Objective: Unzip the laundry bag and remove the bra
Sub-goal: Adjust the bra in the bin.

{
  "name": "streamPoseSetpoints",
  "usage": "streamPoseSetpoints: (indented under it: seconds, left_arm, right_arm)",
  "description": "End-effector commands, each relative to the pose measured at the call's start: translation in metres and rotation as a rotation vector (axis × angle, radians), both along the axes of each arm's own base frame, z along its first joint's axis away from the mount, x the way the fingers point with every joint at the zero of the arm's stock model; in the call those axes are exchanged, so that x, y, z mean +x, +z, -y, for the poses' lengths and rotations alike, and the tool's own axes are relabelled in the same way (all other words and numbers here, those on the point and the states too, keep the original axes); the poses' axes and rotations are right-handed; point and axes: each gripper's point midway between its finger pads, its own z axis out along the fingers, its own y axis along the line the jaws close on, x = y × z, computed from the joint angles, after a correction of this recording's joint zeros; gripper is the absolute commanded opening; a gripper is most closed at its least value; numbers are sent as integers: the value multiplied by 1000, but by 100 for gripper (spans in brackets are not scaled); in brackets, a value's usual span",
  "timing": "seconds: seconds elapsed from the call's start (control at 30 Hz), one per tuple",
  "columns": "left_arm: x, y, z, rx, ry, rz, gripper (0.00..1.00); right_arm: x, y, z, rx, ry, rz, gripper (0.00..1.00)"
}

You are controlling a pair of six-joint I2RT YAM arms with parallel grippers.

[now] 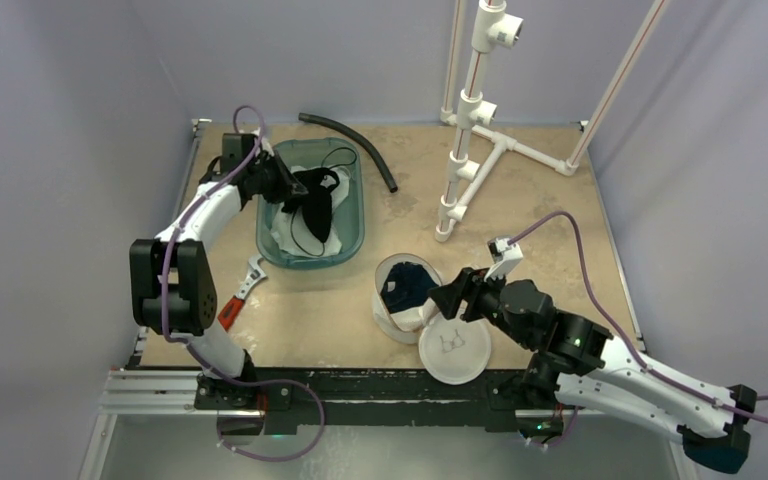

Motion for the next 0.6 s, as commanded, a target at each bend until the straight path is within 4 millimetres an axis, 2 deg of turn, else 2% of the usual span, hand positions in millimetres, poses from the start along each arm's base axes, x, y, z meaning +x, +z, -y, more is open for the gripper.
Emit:
streamPoseSetpoints:
  seconds: [0.0,0.23,0.27,0.3,0.33,0.4,0.47,0.57]
  left_arm:
    - [4,26,11,-44,-63,87,0]
    - [33,143,22,-74,-145,432,0]
    - [35,157,25,-65,-178,484,0]
    - [35,161,25,-42,-203,517,0]
    - [34,157,25,-26,-220,516,0]
    - [24,131,29,-28,-274,458,0]
    - [12,90,34,-58,-305,354,0]
    - [-11,14,31,-52,-321,146,0]
  right_arm:
    - [1,10,-2,33,0,28,66]
    - [2,11,-1,34,-5,32,66]
    - [2,11,-1,34,-6,33,66]
    - [2,12,-1,35,-8,35,66]
    - [3,12,0,36,-12,37,66]
    - [4,13,1,39,-17,44,66]
    - [3,14,1,44,-17,46,66]
    - [3,16,0,45,-10,49,66]
